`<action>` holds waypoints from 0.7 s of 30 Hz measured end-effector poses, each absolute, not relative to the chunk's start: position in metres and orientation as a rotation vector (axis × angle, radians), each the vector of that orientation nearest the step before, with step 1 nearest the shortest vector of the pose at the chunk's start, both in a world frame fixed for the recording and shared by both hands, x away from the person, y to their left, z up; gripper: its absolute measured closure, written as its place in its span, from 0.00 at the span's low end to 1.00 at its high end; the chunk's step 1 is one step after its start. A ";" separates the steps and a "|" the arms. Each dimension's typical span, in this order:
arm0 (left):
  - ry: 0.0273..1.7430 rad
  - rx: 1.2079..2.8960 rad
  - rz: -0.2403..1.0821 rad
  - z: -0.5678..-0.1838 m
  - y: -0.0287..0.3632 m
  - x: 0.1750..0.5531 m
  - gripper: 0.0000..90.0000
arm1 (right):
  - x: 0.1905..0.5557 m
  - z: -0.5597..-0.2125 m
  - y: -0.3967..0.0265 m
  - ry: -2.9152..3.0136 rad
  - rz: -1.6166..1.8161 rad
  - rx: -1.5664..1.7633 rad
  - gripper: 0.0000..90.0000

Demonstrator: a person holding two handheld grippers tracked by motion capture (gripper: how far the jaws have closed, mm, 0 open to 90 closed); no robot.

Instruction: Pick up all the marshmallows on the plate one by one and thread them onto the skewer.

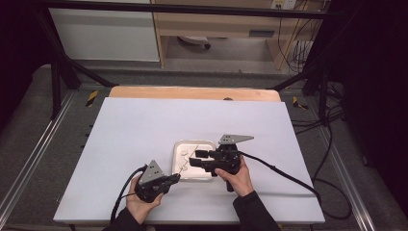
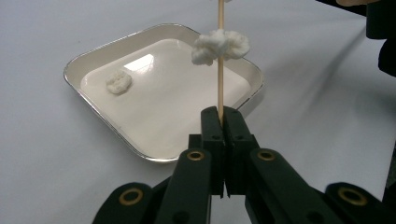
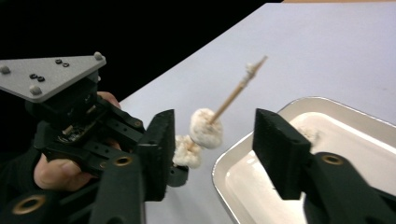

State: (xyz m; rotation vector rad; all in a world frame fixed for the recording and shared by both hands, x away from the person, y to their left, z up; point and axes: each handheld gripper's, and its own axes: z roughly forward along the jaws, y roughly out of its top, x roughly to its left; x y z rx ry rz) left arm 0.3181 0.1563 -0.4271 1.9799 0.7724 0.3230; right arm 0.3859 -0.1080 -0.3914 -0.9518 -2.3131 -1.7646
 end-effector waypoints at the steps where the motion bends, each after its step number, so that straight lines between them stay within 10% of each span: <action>1: 0.771 1.980 0.324 -0.427 0.157 0.318 0.98 | 0.386 -0.392 -0.110 -2.333 -1.765 -0.954 0.47; 21: 0.796 1.994 0.327 -0.420 0.170 0.324 0.98 | 0.387 -0.404 -0.144 -2.612 -1.638 -1.085 0.06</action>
